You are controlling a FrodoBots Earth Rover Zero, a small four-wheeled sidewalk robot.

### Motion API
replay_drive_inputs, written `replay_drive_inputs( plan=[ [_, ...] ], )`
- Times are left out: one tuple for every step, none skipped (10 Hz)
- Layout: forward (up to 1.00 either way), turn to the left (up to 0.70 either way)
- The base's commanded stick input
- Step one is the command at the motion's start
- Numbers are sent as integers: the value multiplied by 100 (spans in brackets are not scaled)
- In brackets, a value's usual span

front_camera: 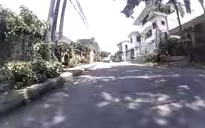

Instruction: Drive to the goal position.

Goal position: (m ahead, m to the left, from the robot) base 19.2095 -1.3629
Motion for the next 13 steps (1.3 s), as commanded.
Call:
replay_drive_inputs(
  plan=[
    [70, 0],
    [70, 25],
    [70, 34],
    [70, 34],
    [70, 31],
    [70, 12],
    [70, 0],
    [70, 0],
    [70, 0],
    [70, 0],
    [70, 0],
    [70, 0],
    [70, 0]
  ],
)
